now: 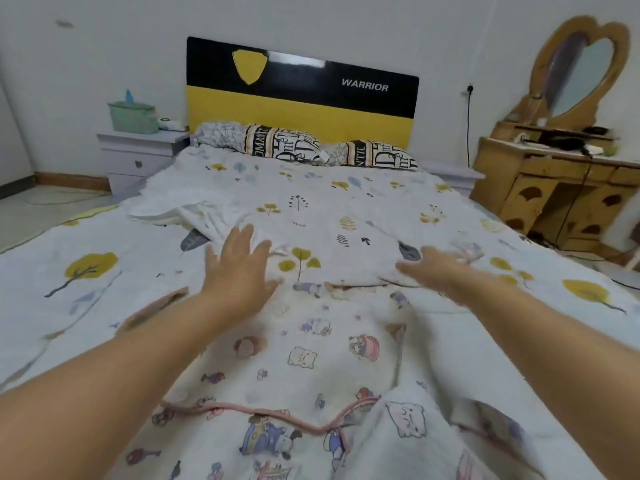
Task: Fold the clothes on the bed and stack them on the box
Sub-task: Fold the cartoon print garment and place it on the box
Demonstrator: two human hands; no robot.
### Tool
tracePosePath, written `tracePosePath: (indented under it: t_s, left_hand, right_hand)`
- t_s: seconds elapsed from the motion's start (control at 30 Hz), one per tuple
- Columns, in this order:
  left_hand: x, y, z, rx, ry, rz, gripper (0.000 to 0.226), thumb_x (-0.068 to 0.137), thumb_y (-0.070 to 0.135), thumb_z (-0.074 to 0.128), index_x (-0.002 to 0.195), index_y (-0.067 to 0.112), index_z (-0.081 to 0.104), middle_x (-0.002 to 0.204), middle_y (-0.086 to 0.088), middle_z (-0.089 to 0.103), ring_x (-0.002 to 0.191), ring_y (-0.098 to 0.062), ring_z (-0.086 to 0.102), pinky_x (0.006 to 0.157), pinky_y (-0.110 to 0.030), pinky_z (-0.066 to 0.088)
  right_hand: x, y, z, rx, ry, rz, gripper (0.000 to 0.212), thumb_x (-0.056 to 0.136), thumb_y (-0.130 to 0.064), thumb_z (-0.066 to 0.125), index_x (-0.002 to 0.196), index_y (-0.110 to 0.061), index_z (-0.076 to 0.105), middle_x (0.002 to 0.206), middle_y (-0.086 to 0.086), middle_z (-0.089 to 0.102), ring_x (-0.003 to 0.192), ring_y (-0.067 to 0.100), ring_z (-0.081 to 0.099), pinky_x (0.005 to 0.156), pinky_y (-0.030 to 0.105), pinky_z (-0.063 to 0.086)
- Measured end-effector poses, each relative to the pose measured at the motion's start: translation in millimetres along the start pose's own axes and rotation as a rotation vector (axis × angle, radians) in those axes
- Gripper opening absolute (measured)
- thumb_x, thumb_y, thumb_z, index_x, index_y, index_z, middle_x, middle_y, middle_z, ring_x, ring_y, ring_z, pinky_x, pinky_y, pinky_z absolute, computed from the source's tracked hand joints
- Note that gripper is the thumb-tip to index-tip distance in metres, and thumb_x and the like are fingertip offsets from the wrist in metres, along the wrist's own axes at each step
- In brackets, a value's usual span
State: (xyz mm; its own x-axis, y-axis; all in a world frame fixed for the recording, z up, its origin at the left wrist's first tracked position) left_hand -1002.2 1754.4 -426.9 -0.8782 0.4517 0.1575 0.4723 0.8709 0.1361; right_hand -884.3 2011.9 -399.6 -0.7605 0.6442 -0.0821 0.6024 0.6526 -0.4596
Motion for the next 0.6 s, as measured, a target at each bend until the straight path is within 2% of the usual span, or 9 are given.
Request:
tracePosePath:
  t_s: [0.13,0.23,0.3,0.37,0.43,0.5,0.53,0.57,0.6]
  left_hand:
    - [-32.5,-70.0,37.2,0.126,-0.107,-0.260,0.049,0.099,0.037,0.030,0.144,0.018,0.022,0.155,-0.014,0.007,0.144,-0.032,0.001,0.114,-0.057,0.007]
    - [-54.0,-125.8,45.2,0.208,-0.165,-0.441,0.055,0.098,0.044,0.030,0.144,0.017,0.017,0.148,-0.017,0.025,0.139,-0.035,0.018,0.111,-0.056,0.015]
    - [-57.1,-148.1,48.7,0.128,-0.177,-0.450,0.055,0.096,0.045,0.038,0.140,0.016,0.024,0.130,-0.015,0.047,0.123,-0.032,0.043,0.102,-0.046,0.035]
    - [-49.9,-150.3,37.9,-0.021,-0.062,-0.349,0.038,0.095,0.031,0.047,0.125,0.010,0.041,0.104,-0.014,0.058,0.100,-0.032,0.055,0.078,-0.034,0.042]
    - [-44.9,-153.2,11.5,-0.127,0.111,-0.348,0.028,0.094,0.023,0.051,0.117,0.007,0.049,0.104,-0.019,0.061,0.098,-0.034,0.056,0.072,-0.035,0.040]
    - [-43.8,-160.2,-13.0,-0.205,0.256,-0.428,0.026,0.095,0.019,0.049,0.116,0.004,0.053,0.113,-0.023,0.059,0.103,-0.038,0.055,0.078,-0.039,0.042]
    - [-43.4,-163.9,-15.7,-0.198,0.250,-0.475,0.026,0.095,0.016,0.048,0.117,0.003,0.055,0.117,-0.023,0.058,0.106,-0.039,0.054,0.082,-0.040,0.042]
    - [-42.1,-164.4,-10.8,-0.138,0.142,-0.502,0.027,0.095,0.013,0.047,0.117,0.001,0.055,0.120,-0.022,0.057,0.110,-0.038,0.054,0.085,-0.040,0.043]
    - [-41.5,-162.3,-0.4,-0.038,-0.033,-0.506,0.027,0.093,0.012,0.047,0.116,0.001,0.057,0.123,-0.019,0.057,0.113,-0.035,0.054,0.088,-0.037,0.044]
  right_hand:
    - [-37.1,54.4,65.2,-0.145,-0.252,0.157,0.064,0.093,-0.049,0.048,0.132,0.002,0.046,0.132,0.017,0.053,0.119,0.031,0.053,0.089,0.031,0.043]
    - [-48.7,80.3,84.3,-0.172,-0.279,0.185,0.049,0.090,-0.040,0.056,0.119,-0.001,0.054,0.120,0.012,0.059,0.096,0.025,0.054,0.072,0.023,0.041]
    - [-43.4,87.9,80.3,-0.050,-0.223,0.198,0.026,0.088,-0.023,0.060,0.101,-0.001,0.056,0.099,0.009,0.058,0.084,0.024,0.048,0.057,0.023,0.036]
    - [-37.8,94.6,63.3,0.210,-0.128,0.231,0.015,0.086,-0.012,0.061,0.084,0.000,0.053,0.079,0.012,0.053,0.073,0.025,0.049,0.055,0.024,0.035]
    - [-31.5,97.3,30.5,0.298,0.027,0.195,0.023,0.086,-0.012,0.063,0.071,-0.001,0.050,0.074,0.014,0.052,0.071,0.028,0.052,0.058,0.028,0.034]
    - [-30.8,97.2,-7.4,0.153,0.219,0.125,0.028,0.086,-0.019,0.065,0.068,-0.006,0.048,0.083,0.017,0.056,0.084,0.034,0.055,0.062,0.031,0.031]
    - [-32.3,101.5,-21.6,0.059,0.280,0.128,0.026,0.086,-0.022,0.066,0.073,-0.005,0.051,0.088,0.018,0.058,0.087,0.034,0.054,0.063,0.031,0.032]
    - [-31.6,109.7,-28.2,-0.035,0.284,0.153,0.025,0.085,-0.025,0.066,0.080,-0.005,0.052,0.091,0.018,0.058,0.086,0.032,0.053,0.063,0.032,0.033]
    - [-29.9,121.4,-24.3,-0.156,0.204,0.220,0.028,0.084,-0.029,0.067,0.086,-0.005,0.052,0.093,0.016,0.057,0.085,0.029,0.051,0.063,0.031,0.036]
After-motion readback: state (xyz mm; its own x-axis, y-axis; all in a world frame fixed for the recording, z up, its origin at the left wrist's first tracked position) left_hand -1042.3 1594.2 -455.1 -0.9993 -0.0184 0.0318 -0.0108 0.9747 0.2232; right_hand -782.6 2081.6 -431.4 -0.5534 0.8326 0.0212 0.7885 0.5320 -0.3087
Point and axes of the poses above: each hand's wrist, its own x-axis towards the middle knuckle, its own z-axis out of the palm, y = z × x, the point moved 8 cm from there along x, towards the middle knuckle
